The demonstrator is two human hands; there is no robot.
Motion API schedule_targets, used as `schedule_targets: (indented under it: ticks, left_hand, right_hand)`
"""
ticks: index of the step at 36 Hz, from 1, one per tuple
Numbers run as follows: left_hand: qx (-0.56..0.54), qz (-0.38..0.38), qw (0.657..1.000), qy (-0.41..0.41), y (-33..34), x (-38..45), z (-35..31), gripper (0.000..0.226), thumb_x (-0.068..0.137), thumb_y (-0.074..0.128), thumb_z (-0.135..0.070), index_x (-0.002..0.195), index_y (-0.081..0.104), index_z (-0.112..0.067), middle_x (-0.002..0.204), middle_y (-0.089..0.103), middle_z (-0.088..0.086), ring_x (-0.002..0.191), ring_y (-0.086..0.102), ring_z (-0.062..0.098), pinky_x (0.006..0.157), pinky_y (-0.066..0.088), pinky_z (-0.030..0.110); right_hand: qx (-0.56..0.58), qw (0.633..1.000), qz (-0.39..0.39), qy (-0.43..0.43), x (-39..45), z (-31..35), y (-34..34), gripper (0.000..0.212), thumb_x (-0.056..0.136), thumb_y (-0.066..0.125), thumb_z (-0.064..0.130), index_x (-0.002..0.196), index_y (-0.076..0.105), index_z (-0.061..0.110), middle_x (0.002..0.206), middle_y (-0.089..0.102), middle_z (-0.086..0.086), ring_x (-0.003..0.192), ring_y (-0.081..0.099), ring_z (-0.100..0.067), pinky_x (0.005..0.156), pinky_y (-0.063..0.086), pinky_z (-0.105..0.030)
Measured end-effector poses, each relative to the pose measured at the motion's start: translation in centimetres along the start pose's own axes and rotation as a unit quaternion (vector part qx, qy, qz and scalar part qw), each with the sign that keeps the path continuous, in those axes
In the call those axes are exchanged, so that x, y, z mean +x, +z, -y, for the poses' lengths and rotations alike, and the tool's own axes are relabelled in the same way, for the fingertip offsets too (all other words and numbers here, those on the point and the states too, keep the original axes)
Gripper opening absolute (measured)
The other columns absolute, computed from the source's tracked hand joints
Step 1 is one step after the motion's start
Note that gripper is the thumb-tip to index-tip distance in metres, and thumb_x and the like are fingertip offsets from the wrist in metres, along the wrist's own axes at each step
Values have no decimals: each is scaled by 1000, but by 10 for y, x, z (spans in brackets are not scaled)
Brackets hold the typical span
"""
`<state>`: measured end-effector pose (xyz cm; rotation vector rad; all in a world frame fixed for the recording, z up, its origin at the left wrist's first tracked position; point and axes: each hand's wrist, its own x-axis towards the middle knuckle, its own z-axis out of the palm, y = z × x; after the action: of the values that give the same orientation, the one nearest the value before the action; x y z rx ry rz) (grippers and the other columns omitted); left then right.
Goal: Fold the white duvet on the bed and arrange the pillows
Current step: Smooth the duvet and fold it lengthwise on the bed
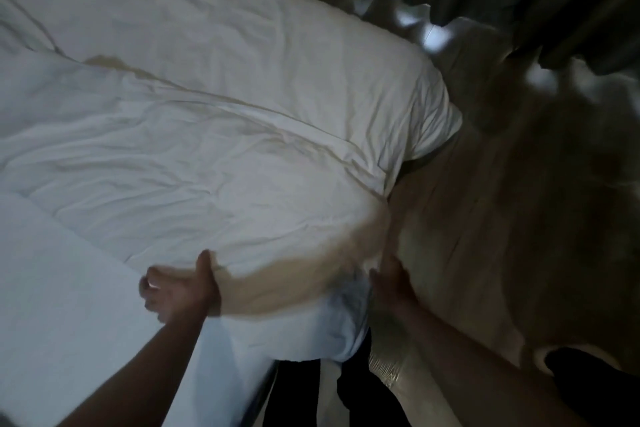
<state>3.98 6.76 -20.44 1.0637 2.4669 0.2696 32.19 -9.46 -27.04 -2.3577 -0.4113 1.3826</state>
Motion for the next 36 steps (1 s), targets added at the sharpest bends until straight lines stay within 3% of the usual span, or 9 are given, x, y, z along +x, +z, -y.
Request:
schedule_targets:
  ticks: [3, 6, 9, 13, 18, 21, 27, 31, 36]
  left_hand:
    - [-108, 154, 976, -114, -6, 5, 30, 108, 60, 75, -76, 132, 41, -2, 125, 57, 19, 111, 60, 37, 94, 52, 52]
    - [-177, 283, 933, -138, -10, -15, 46, 73, 74, 79, -54, 113, 52, 1, 103, 66, 19, 90, 68, 32, 75, 60, 45]
    - [-139, 266, 947, -114, -11, -35, 59, 48, 77, 81, -39, 98, 63, 1, 101, 70, 19, 87, 68, 32, 78, 59, 44]
    - [-97, 201, 972, -71, -20, -54, 55, 40, 79, 78, -38, 94, 61, -5, 91, 67, 9, 85, 63, 29, 79, 54, 39]
    - [-15, 199, 978, -52, -35, -68, 47, 52, 74, 76, -52, 95, 61, -6, 79, 67, 7, 79, 66, 29, 73, 55, 36]
    - [45, 280, 958, -34, -56, -59, 36, 47, 74, 79, -49, 87, 61, -7, 67, 70, 6, 57, 70, 21, 63, 61, 35]
    - [266, 390, 873, 122, -116, -35, 31, 19, 72, 66, -36, 71, 66, -16, 59, 69, -4, 57, 68, 10, 58, 54, 23]
    - [179, 364, 895, 185, -158, -1, 60, 34, 63, 60, -51, 75, 63, -20, 76, 72, -3, 77, 70, 17, 77, 58, 34]
    - [146, 337, 893, 259, -249, 48, 106, 16, 78, 66, -44, 81, 60, -29, 85, 66, -13, 87, 63, 13, 76, 49, 27]
  right_hand:
    - [47, 995, 70, 49, -26, -24, 48, 71, 94, 58, 47, 147, 36, 5, 153, 38, -17, 138, 40, -27, 105, 32, -26]
    - [58, 990, 115, 50, -53, -26, 84, 80, 90, 49, 66, 149, 37, 14, 153, 40, -13, 136, 42, -27, 98, 34, -29]
    - [58, 991, 114, 49, -68, -16, 100, 70, 99, 51, 39, 156, 20, 13, 159, 28, -12, 143, 32, -28, 107, 29, -29]
    - [17, 997, 71, -2, -85, -6, 99, 79, 83, 59, 33, 151, 29, 6, 150, 41, -18, 136, 42, -30, 104, 35, -28]
    - [-8, 995, 85, -56, -110, 10, 85, 73, 89, 61, 18, 153, 27, 12, 154, 37, -10, 141, 36, -24, 114, 32, -30]
    - [-39, 993, 91, -66, -129, 23, 84, 71, 92, 57, 20, 155, 23, 16, 156, 28, -7, 144, 29, -23, 113, 26, -26]
    - [-45, 994, 75, -71, -181, 60, 101, 73, 89, 61, 18, 153, 27, 12, 156, 32, -11, 141, 36, -25, 112, 31, -28]
    - [-47, 995, 47, -74, -219, 86, 127, 76, 87, 62, 19, 153, 27, 12, 156, 33, -10, 141, 37, -24, 112, 36, -31]
    - [-58, 994, 18, -88, -291, 119, 167, 70, 90, 60, 19, 153, 29, 17, 154, 33, -10, 140, 38, -26, 112, 33, -32]
